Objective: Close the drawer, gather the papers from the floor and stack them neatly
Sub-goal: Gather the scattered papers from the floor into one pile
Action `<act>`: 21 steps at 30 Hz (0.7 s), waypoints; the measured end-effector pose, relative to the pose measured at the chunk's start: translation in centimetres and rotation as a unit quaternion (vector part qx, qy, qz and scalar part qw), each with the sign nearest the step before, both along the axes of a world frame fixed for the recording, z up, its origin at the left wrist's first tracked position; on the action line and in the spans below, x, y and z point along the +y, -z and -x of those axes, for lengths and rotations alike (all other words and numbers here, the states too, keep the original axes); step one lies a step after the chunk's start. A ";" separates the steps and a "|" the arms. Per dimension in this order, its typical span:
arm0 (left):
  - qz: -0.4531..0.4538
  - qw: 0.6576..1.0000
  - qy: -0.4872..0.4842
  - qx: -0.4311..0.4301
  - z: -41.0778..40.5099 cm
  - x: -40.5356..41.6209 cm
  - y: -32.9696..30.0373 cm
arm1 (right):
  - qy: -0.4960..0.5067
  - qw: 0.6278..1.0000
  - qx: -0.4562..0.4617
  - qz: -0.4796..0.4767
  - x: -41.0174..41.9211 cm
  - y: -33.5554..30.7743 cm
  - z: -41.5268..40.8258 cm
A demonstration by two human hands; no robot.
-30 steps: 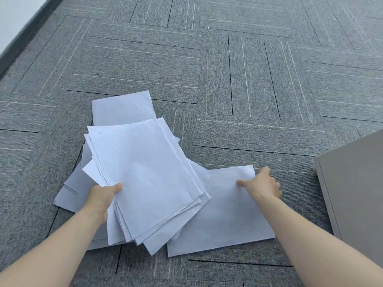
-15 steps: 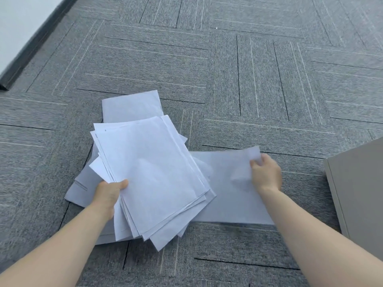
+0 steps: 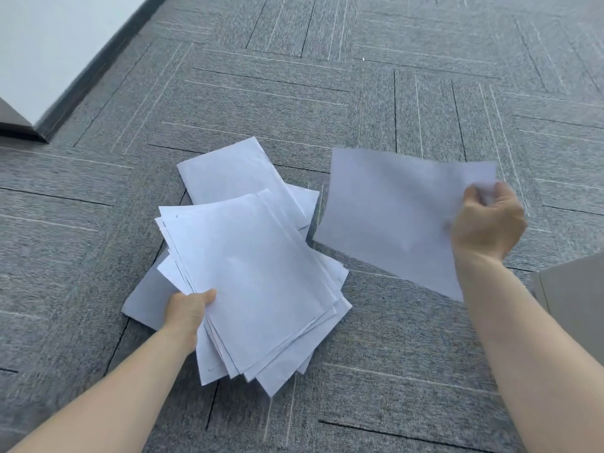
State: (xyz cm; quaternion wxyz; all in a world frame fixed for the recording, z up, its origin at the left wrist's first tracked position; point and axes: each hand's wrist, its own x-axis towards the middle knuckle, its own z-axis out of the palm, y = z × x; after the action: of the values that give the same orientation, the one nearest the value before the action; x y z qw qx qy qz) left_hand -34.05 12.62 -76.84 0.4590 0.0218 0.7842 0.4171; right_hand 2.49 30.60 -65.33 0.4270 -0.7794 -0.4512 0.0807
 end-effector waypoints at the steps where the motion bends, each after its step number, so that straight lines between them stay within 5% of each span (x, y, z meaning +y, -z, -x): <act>1: 0.001 1.000 -0.003 -0.001 -0.1 0.0 -0.1 | 0.005 1.000 0.019 -0.010 0.2 -0.1 -0.2; 7: 0.002 1.000 0.001 -0.030 -0.8 0.5 -0.5 | 0.021 0.976 0.215 0.020 0.1 2.6 1.5; 18: -0.021 0.996 0.007 -0.087 -1.9 0.4 -0.4 | -0.008 0.886 0.417 0.204 -6.7 10.2 10.1; 21: -0.026 0.994 -0.003 -0.102 -1.0 0.0 1.7 | -0.043 0.870 0.413 0.267 -8.4 10.7 11.5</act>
State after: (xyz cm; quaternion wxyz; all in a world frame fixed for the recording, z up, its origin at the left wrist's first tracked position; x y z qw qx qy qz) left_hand -33.01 12.65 -78.54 0.5346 -0.0109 0.7223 0.4385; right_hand -8.96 22.24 -76.05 0.3464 -0.7389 -0.2281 0.5310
